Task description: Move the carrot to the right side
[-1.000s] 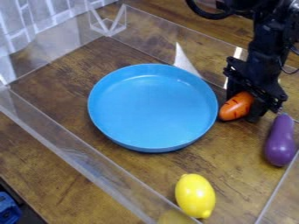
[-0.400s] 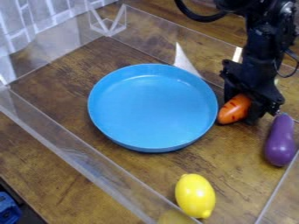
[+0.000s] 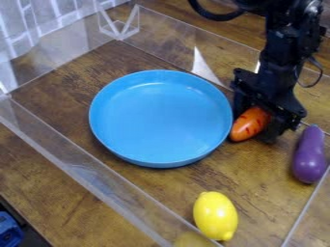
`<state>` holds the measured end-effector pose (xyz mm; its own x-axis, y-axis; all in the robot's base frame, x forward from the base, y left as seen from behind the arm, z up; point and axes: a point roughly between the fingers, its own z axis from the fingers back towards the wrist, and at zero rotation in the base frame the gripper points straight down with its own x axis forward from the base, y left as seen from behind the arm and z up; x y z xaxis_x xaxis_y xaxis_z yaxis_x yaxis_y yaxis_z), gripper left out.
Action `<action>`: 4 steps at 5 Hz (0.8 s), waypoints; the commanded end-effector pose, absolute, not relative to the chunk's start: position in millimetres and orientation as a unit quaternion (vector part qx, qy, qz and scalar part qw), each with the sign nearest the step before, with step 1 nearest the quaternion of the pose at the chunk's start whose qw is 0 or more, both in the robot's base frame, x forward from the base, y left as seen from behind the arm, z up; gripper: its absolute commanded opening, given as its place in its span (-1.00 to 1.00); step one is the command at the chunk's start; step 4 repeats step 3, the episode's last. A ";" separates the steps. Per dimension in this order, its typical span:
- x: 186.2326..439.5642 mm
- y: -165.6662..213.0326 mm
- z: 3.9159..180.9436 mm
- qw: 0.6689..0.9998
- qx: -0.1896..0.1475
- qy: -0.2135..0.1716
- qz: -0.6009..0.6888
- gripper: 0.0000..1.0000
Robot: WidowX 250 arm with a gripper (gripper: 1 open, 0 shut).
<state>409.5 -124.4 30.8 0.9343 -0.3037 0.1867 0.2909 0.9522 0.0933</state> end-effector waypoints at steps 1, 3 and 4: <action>422.7 -131.5 79.1 0.977 0.016 -0.163 -0.140 -1.00; 434.1 -151.1 73.6 0.973 0.003 -0.174 -0.153 -1.00; 434.1 -151.1 73.6 0.973 0.003 -0.174 -0.153 -1.00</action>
